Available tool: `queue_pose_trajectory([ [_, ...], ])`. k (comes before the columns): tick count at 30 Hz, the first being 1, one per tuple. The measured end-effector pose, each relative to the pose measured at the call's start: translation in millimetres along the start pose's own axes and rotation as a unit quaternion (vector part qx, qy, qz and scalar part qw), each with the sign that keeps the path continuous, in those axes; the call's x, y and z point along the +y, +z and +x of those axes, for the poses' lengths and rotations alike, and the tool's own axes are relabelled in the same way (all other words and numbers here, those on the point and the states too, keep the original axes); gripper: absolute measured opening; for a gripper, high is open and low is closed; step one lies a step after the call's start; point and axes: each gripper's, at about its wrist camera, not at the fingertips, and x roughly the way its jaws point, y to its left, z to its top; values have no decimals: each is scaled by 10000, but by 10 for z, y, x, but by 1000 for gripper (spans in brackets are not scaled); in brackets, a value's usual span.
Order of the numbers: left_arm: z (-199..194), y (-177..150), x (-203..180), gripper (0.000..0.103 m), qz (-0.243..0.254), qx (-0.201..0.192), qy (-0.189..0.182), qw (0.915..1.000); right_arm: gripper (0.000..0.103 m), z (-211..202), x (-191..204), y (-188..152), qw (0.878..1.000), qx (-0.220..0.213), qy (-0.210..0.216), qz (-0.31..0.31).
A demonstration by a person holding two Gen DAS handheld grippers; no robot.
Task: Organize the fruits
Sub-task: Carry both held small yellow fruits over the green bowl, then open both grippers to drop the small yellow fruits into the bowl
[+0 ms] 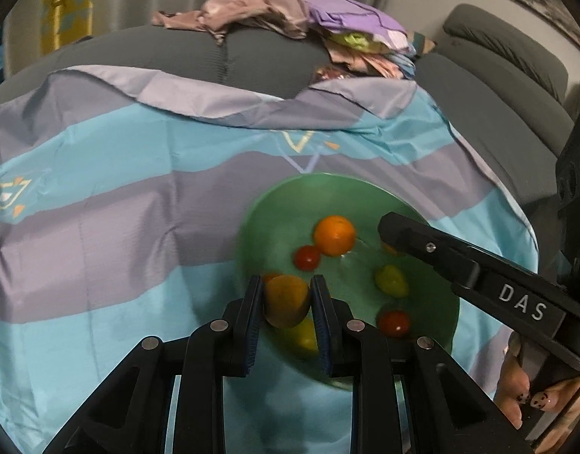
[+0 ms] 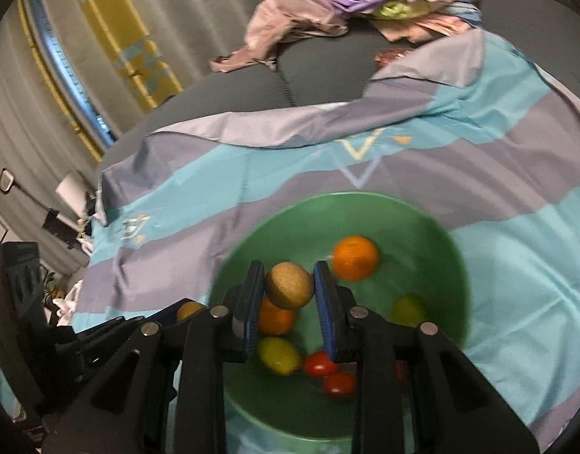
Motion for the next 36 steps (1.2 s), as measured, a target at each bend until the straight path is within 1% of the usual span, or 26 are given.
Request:
queue_pose_trajectory([
  [2, 49, 15, -46, 25, 30, 46, -35, 10000, 28, 2, -48, 5, 10000, 6, -22, 69],
  [5, 111, 19, -103, 25, 82, 105, -65, 9999, 28, 20, -99, 2, 9997, 33, -222, 107],
  [11, 246, -2, -164, 25, 112, 299, -88, 9995, 28, 118, -168, -2, 9985, 198, -486, 145],
  [19, 325, -21, -198, 25, 116, 443, -102, 9989, 28, 191, -194, -4, 9977, 332, -582, 126],
  [36, 380, -27, -248, 25, 154, 511, -84, 9985, 28, 271, -205, -23, 9958, 480, -772, 82],
])
